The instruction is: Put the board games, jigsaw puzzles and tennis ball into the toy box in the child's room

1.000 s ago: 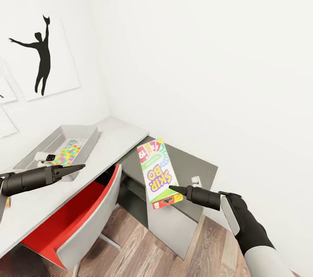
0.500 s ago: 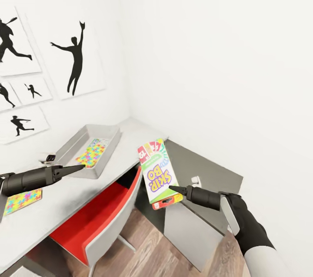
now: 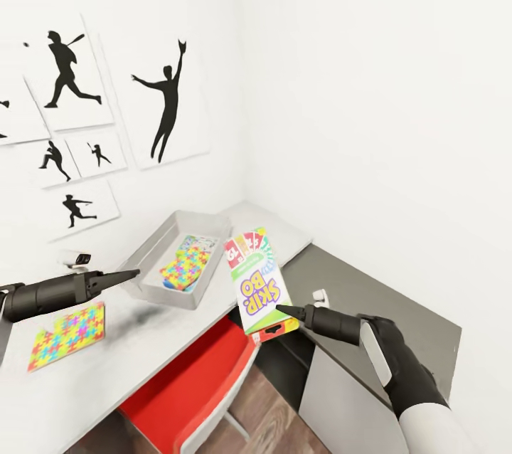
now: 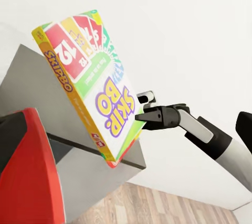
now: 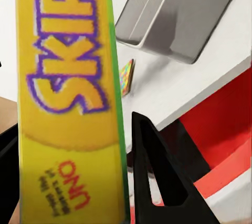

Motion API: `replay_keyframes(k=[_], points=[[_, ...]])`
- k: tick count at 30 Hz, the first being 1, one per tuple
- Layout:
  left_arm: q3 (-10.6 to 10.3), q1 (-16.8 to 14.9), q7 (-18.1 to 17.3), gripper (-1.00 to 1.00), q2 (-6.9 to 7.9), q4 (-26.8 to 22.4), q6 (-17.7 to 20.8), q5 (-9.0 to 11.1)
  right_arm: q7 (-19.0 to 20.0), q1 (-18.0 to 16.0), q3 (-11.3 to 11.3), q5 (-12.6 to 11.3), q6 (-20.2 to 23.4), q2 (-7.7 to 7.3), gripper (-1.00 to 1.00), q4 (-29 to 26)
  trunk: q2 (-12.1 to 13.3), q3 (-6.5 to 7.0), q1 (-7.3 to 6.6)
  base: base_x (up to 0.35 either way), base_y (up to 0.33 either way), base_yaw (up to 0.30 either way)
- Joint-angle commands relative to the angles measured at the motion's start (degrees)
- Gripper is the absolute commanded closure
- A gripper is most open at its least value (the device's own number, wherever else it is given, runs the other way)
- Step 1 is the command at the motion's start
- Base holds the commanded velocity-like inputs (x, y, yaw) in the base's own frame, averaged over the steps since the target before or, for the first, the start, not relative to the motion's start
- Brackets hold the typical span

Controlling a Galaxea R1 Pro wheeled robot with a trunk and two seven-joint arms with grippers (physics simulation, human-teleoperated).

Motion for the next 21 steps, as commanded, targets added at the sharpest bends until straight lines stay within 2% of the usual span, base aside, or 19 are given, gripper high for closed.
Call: replay_keyframes(k=[1,8,15,21], points=[[0.01,-0.05,-0.26,-1.0,0.01,0.02,0.59,-0.05,0.07,-0.05,-0.06,-0.36,0.4,0.02,1.0,-0.03,-0.12,-0.11,0.06,0.27,0.189,0.037],[0.23,-0.05,-0.26,-1.0,0.01,0.02,0.44,0.01,-0.22,-0.05,-0.06,-0.34,-0.89,-0.06,1.0,0.1,-0.12,-0.09,0.06,0.279,0.032,0.009],[0.33,-0.05,-0.26,-1.0,0.01,0.02,0.44,0.01,-0.34,-0.05,-0.06,-0.55,-1.21,-0.11,1.0,0.08,-0.12,-0.08,0.06,0.144,-0.019,0.009],[0.34,-0.05,-0.26,-1.0,0.01,0.02,0.42,0.03,-0.35,-0.05,0.02,-0.38,-1.23,-0.05,1.0,-0.1,-0.12,0.08,0.06,0.126,-0.152,0.197]])
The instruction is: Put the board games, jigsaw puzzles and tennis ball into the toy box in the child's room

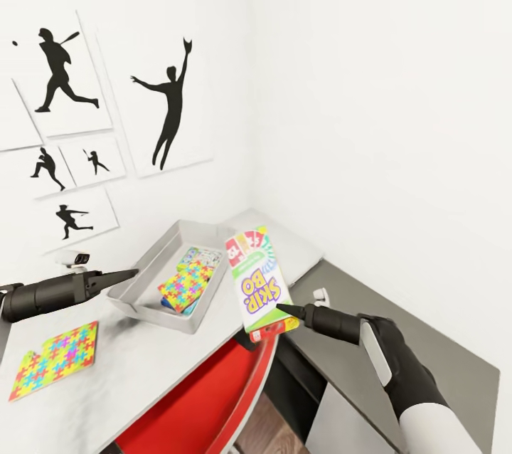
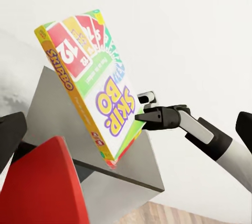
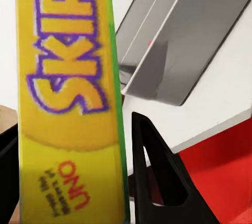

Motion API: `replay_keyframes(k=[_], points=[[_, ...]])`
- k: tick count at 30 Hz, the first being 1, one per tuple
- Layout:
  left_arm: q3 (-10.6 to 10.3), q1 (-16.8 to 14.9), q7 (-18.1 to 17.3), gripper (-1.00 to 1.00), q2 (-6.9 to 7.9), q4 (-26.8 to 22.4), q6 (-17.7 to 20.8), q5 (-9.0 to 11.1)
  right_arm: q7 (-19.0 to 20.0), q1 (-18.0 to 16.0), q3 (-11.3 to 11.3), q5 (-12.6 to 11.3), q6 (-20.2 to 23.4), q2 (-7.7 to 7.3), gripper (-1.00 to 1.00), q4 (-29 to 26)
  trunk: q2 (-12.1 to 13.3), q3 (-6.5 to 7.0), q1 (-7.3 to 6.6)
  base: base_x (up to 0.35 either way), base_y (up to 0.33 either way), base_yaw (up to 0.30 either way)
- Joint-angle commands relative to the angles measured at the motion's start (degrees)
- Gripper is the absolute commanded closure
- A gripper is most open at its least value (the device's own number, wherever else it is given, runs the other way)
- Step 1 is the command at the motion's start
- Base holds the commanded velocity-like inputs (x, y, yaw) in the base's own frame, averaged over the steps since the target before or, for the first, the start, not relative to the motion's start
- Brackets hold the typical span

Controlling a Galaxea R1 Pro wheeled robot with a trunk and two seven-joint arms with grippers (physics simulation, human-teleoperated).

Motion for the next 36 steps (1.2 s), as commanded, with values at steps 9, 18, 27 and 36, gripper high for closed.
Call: replay_keyframes(k=[9,18,27,36], points=[[-0.03,-0.01,-0.27,-1.0,-0.08,-0.01,0.61,-0.1,0.07,-0.04,-0.03,0.13,0.31,0.0,1.0,-0.03,-0.12,0.2,0.05,0.059,-0.083,0.262],[-0.02,0.02,-0.27,-1.0,-0.09,-0.01,0.61,-0.1,0.07,-0.04,-0.03,0.17,0.31,-0.01,1.0,-0.03,-0.12,0.53,0.05,0.002,-0.002,0.267],[0.03,0.02,-0.27,-1.0,-0.09,-0.01,0.61,-0.1,0.07,-0.04,-0.03,0.17,0.31,-0.01,1.0,-0.03,-0.12,0.86,0.05,0.0,0.0,0.267],[-0.01,0.02,-0.27,-1.0,-0.09,-0.01,0.61,-0.1,0.07,-0.04,-0.03,0.17,0.31,-0.01,1.0,-0.03,-0.12,1.19,0.05,0.076,0.0,0.267]])
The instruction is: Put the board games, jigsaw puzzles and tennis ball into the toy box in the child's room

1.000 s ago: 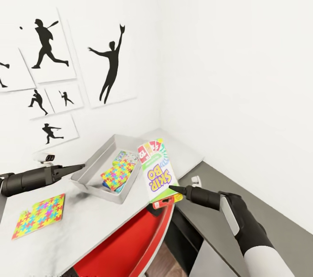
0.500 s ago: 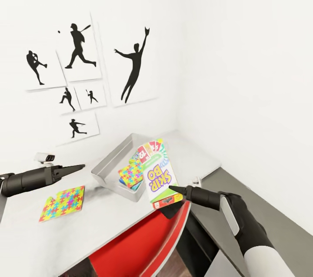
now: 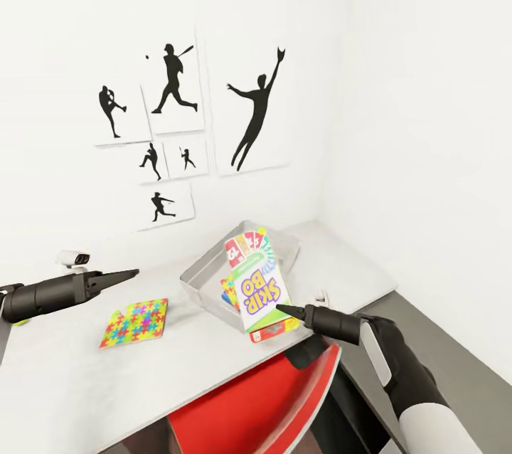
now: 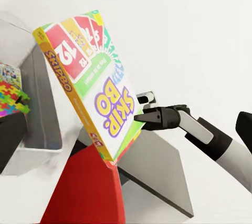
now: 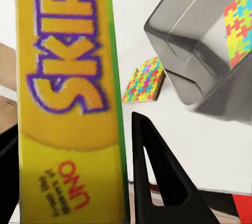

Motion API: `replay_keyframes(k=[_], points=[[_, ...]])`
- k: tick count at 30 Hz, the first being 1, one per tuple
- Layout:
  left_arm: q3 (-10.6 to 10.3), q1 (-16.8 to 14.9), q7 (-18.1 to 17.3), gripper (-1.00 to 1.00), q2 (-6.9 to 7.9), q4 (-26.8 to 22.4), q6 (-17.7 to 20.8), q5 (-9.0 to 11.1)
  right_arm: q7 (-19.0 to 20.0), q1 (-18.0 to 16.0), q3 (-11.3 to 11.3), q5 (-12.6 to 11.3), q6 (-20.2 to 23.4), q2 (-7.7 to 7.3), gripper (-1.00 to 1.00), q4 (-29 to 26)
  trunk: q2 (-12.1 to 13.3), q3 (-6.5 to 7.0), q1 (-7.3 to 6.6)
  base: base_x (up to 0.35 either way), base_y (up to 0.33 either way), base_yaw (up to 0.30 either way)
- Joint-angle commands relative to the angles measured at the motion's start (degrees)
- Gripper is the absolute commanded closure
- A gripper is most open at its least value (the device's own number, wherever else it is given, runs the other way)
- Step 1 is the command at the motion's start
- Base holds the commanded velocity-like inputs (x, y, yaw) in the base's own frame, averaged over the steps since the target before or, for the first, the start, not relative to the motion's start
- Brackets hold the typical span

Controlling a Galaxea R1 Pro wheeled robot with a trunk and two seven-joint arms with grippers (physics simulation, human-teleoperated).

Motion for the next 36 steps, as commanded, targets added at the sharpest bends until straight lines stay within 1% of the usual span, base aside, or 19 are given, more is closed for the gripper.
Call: replay_keyframes(k=[1,7,20,36], points=[[-0.01,-0.07,-0.27,-1.0,0.0,0.01,0.61,-0.09,0.08,-0.04,-0.05,-0.4,0.42,-0.01,1.0,-0.04,-0.12,-0.09,0.06,0.23,-0.033,0.267],[0.01,-0.07,-0.27,-1.0,-0.05,0.01,0.61,-0.09,0.08,-0.04,-0.13,-0.46,0.42,-0.08,1.0,0.04,-0.12,0.05,0.06,0.114,-0.046,0.188],[-0.01,-0.07,-0.27,-1.0,-0.03,0.01,0.53,-0.09,0.17,-0.04,-0.14,-0.53,0.35,-0.1,1.0,0.05,-0.12,0.07,0.06,0.169,-0.045,0.011],[0.04,-0.07,-0.27,-1.0,0.0,0.01,0.52,-0.09,0.17,-0.04,-0.14,-0.94,0.42,-0.1,1.0,0.05,-0.12,0.07,0.06,0.013,-0.01,0.0]])
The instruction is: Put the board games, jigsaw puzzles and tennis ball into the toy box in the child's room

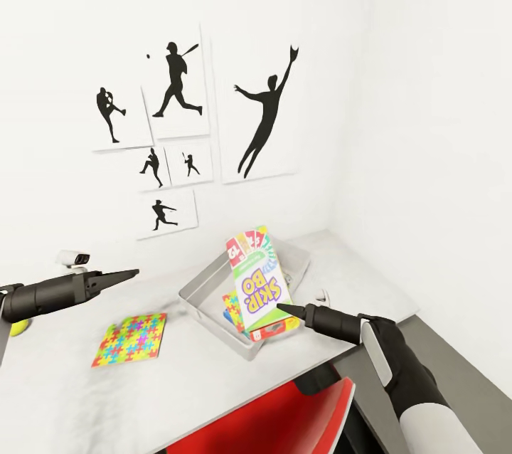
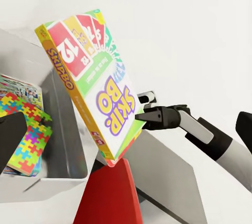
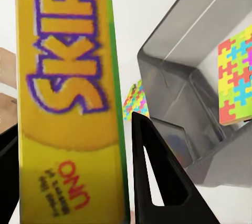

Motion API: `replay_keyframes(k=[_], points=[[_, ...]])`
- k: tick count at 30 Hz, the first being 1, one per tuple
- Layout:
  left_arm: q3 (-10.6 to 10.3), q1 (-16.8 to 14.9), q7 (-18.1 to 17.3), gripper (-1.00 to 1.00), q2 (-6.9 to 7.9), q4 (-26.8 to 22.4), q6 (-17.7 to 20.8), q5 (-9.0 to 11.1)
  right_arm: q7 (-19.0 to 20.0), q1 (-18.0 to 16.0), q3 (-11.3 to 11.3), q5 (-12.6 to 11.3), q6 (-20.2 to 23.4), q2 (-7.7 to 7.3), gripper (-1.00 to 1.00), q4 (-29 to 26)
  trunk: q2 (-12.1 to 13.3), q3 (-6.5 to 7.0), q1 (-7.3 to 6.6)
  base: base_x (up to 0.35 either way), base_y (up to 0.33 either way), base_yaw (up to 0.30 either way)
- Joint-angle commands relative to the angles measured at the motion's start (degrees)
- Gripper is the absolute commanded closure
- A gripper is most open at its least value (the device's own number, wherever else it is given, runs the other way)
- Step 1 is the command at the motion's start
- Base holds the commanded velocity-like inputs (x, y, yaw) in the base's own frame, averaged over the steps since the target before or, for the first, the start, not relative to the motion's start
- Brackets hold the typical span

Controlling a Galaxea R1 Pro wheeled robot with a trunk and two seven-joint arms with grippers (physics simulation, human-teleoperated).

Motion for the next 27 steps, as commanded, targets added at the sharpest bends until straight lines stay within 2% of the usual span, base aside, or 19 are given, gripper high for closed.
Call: replay_keyframes(k=[1,5,8,11,14,15,18,19,21,24,27], points=[[0.01,-0.05,-0.26,-1.0,0.01,-0.01,0.61,-0.07,0.08,-0.05,-0.05,-0.24,0.33,0.0,1.0,0.0,-0.13,-0.13,0.04,0.0,0.0,0.0],[0.53,-0.05,-0.26,-1.0,0.07,-0.01,0.61,-0.07,-0.06,-0.07,-0.36,-0.42,0.53,0.31,1.0,0.44,-0.13,-0.13,0.04,0.0,0.0,0.0],[0.9,-0.05,-0.26,-1.0,0.03,-0.01,0.61,-0.07,-0.54,-1.08,-2.02,-0.49,0.95,0.91,1.0,1.18,-0.13,-0.13,0.04,0.0,0.0,0.0],[1.03,-0.05,-0.26,-1.0,0.02,-0.01,0.61,-0.07,-3.28,-5.61,-3.47,-0.57,2.37,1.24,1.0,2.23,-0.13,-0.13,0.04,0.0,0.0,0.0],[1.12,-0.05,-0.26,-1.0,0.05,0.01,0.61,-0.08,-7.3,-11.48,-4.59,-1.23,4.36,1.74,1.0,6.69,-0.13,-0.13,0.04,0.0,0.0,0.0],[1.13,-0.05,-0.26,-1.0,0.06,0.01,0.61,-0.1,-8.02,-12.51,-4.72,-1.54,4.5,1.92,1.0,7.61,-0.13,-0.13,0.04,0.0,0.0,0.0],[1.15,-0.05,-0.26,-1.0,0.07,0.06,0.61,-0.14,-13.59,-17.72,-5.82,-4.15,4.62,2.93,1.0,13.99,-0.13,-0.13,0.04,0.0,0.0,0.0],[1.16,-0.05,-0.26,-1.0,0.08,0.07,0.61,-0.14,-14.74,-18.37,-6.05,-4.65,4.53,3.03,1.0,14.9,-0.13,-0.13,0.04,0.0,0.0,0.0],[1.18,-0.05,-0.26,-1.0,0.09,0.08,0.61,-0.15,-19.7,-20.25,-6.94,-7.06,3.31,3.39,1.0,17.42,-0.13,-0.13,0.04,0.0,0.0,0.0],[1.23,-0.05,-0.26,-1.0,0.1,0.08,0.61,-0.17,-27.53,-21.2,-7.55,-11.65,0.54,4.05,1.0,18.77,-0.13,-0.13,0.04,0.0,0.0,0.0],[1.28,-0.05,-0.26,-1.0,0.1,0.08,0.61,-0.16,-31.98,-21.36,-7.56,-14.23,-0.99,4.6,1.0,19.09,-0.13,-0.13,0.04,0.0,0.0,0.0]])
